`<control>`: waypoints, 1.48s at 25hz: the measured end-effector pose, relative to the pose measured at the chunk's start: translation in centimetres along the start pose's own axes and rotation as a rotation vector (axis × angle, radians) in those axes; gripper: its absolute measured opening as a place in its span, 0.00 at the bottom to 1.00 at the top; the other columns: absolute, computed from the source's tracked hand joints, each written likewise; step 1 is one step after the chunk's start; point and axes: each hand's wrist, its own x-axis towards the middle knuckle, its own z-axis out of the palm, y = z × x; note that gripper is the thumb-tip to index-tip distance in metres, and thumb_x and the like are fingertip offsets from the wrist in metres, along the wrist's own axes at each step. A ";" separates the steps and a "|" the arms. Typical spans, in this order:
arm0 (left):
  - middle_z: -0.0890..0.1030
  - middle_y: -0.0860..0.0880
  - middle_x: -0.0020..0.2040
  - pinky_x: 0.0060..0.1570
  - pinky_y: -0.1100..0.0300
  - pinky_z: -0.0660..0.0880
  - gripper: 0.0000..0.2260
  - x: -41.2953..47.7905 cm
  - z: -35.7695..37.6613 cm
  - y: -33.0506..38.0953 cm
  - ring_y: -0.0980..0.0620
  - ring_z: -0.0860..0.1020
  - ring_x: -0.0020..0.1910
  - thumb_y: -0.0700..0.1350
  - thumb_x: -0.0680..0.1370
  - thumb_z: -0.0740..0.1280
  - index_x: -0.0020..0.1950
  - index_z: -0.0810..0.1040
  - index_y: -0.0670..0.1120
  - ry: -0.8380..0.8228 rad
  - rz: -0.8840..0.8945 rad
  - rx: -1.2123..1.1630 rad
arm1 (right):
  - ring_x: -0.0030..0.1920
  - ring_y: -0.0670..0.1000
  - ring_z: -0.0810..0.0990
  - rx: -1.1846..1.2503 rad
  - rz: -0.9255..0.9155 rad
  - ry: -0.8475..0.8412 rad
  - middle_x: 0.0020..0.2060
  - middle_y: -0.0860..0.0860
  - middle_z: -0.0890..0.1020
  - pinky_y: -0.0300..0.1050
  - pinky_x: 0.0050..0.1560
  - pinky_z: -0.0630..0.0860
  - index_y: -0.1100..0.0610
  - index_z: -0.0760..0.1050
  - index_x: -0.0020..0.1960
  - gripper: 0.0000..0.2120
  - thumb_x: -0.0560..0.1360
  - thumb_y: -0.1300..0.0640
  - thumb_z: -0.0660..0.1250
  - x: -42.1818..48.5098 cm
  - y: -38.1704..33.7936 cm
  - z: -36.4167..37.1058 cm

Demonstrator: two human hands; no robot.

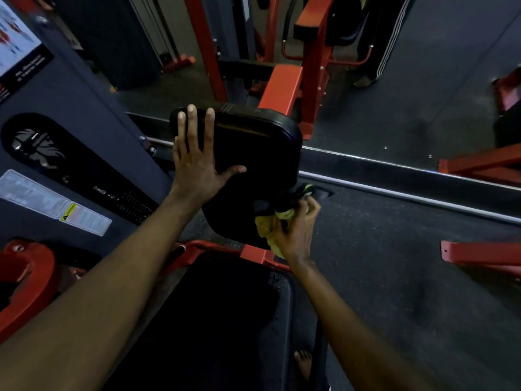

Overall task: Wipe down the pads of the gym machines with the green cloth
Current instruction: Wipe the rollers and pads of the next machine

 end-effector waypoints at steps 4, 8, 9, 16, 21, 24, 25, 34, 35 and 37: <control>0.46 0.37 0.81 0.75 0.39 0.53 0.52 -0.1 -0.3 0.4 0.37 0.44 0.81 0.76 0.72 0.61 0.82 0.47 0.44 -0.010 -0.025 -0.028 | 0.64 0.56 0.69 0.093 -0.085 0.189 0.61 0.58 0.67 0.47 0.62 0.72 0.61 0.70 0.59 0.19 0.68 0.62 0.66 4.9 -3.6 -0.8; 0.46 0.38 0.82 0.74 0.38 0.55 0.53 -0.1 -0.5 0.6 0.38 0.44 0.81 0.76 0.71 0.63 0.83 0.47 0.45 -0.012 -0.047 -0.047 | 0.64 0.52 0.68 0.000 0.018 -0.048 0.65 0.59 0.65 0.50 0.62 0.76 0.57 0.67 0.61 0.21 0.69 0.60 0.66 1.4 0.8 -0.4; 0.45 0.39 0.82 0.74 0.38 0.55 0.53 -0.1 -0.5 0.7 0.38 0.44 0.81 0.76 0.71 0.63 0.83 0.46 0.46 -0.018 -0.053 -0.054 | 0.62 0.51 0.68 -0.031 0.073 -0.121 0.64 0.58 0.65 0.55 0.62 0.76 0.58 0.67 0.60 0.21 0.69 0.61 0.67 0.0 2.2 -0.3; 0.46 0.40 0.82 0.74 0.38 0.56 0.52 -0.2 -0.4 0.7 0.39 0.44 0.81 0.76 0.71 0.63 0.83 0.48 0.46 0.000 -0.067 -0.090 | 0.56 0.47 0.67 0.064 0.101 0.076 0.56 0.56 0.67 0.35 0.56 0.71 0.59 0.68 0.54 0.21 0.64 0.72 0.68 2.1 -1.6 -0.3; 0.46 0.39 0.82 0.76 0.43 0.52 0.52 -0.3 0.1 0.9 0.39 0.44 0.81 0.74 0.72 0.65 0.83 0.48 0.44 0.035 -0.053 -0.181 | 0.59 0.52 0.69 -0.022 0.136 -0.075 0.61 0.58 0.65 0.52 0.57 0.76 0.63 0.67 0.60 0.22 0.69 0.57 0.66 -0.9 3.1 0.8; 0.45 0.37 0.82 0.77 0.44 0.53 0.51 -1.7 2.2 1.3 0.40 0.46 0.81 0.70 0.75 0.66 0.82 0.47 0.41 0.091 -0.145 -0.312 | 0.58 0.53 0.70 -0.077 0.199 -0.214 0.64 0.56 0.64 0.56 0.58 0.76 0.58 0.64 0.64 0.24 0.71 0.52 0.63 -4.2 6.8 1.8; 0.45 0.37 0.82 0.77 0.43 0.55 0.49 -2.9 3.6 1.3 0.40 0.48 0.81 0.69 0.75 0.67 0.82 0.47 0.41 0.112 -0.210 -0.374 | 0.57 0.51 0.69 -0.091 0.192 -0.219 0.63 0.56 0.64 0.52 0.57 0.76 0.58 0.63 0.63 0.23 0.71 0.52 0.63 -4.8 7.6 2.1; 0.50 0.44 0.83 0.76 0.63 0.47 0.32 -12.3 13.6 1.5 0.58 0.47 0.79 0.54 0.84 0.64 0.82 0.53 0.46 0.167 -0.418 -0.563 | 0.55 0.56 0.73 -0.235 0.043 -0.440 0.59 0.44 0.60 0.58 0.53 0.80 0.52 0.64 0.62 0.22 0.74 0.63 0.71 -7.8 10.7 1.6; 0.51 0.45 0.83 0.76 0.63 0.46 0.30 -13.7 14.2 1.4 0.61 0.46 0.78 0.53 0.85 0.62 0.82 0.53 0.47 0.136 -0.425 -0.555 | 0.57 0.55 0.72 -0.246 0.015 -0.499 0.59 0.44 0.61 0.57 0.54 0.79 0.52 0.66 0.64 0.22 0.74 0.62 0.71 -8.2 10.2 1.4; 0.50 0.46 0.83 0.77 0.58 0.51 0.27 -16.7 15.2 0.4 0.59 0.46 0.80 0.52 0.86 0.59 0.82 0.54 0.50 0.075 -0.424 -0.533 | 0.61 0.57 0.71 -0.303 -0.083 -0.574 0.60 0.47 0.63 0.54 0.56 0.78 0.50 0.69 0.66 0.24 0.73 0.61 0.71 -8.4 8.9 1.1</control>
